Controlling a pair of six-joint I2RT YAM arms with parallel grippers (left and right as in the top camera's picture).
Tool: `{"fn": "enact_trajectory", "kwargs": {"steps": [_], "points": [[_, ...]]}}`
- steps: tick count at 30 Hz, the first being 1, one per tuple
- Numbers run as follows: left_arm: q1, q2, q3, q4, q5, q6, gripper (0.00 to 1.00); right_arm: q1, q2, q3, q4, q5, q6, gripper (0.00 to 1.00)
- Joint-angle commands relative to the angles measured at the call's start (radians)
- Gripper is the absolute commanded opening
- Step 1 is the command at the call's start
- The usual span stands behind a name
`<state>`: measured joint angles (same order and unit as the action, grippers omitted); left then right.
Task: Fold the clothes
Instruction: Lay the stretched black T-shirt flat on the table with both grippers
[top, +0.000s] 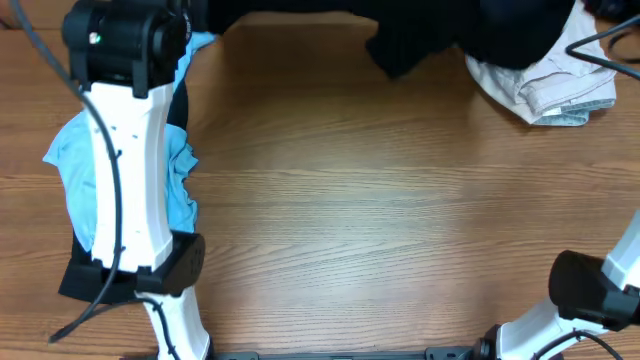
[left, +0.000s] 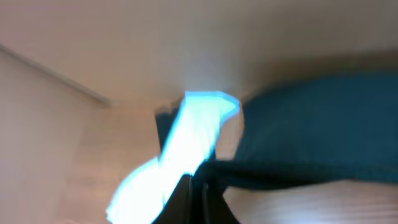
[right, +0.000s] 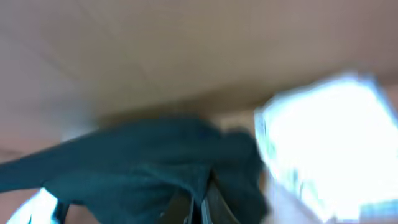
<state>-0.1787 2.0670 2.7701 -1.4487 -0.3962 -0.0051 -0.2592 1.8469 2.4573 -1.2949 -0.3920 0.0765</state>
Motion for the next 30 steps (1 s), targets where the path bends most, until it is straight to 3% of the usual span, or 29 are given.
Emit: {"fn": "enact_trajectory", "kwargs": {"steps": [1,7,15,30], "points": [[0.031,0.063,0.006,-0.090,0.070,-0.148,0.04,0.000,0.012,-0.072,-0.071,0.016,-0.025,0.04],[0.055,0.087,0.006,-0.235,0.163,-0.161,0.04,0.000,0.010,-0.196,-0.155,0.024,-0.017,0.04],[0.054,0.060,-0.040,-0.241,0.332,-0.136,0.04,-0.005,-0.061,-0.371,-0.193,0.051,-0.013,0.04],[0.046,-0.346,-0.737,-0.238,0.341,-0.178,0.04,-0.011,-0.575,-1.031,-0.182,0.103,0.018,0.04]]}}
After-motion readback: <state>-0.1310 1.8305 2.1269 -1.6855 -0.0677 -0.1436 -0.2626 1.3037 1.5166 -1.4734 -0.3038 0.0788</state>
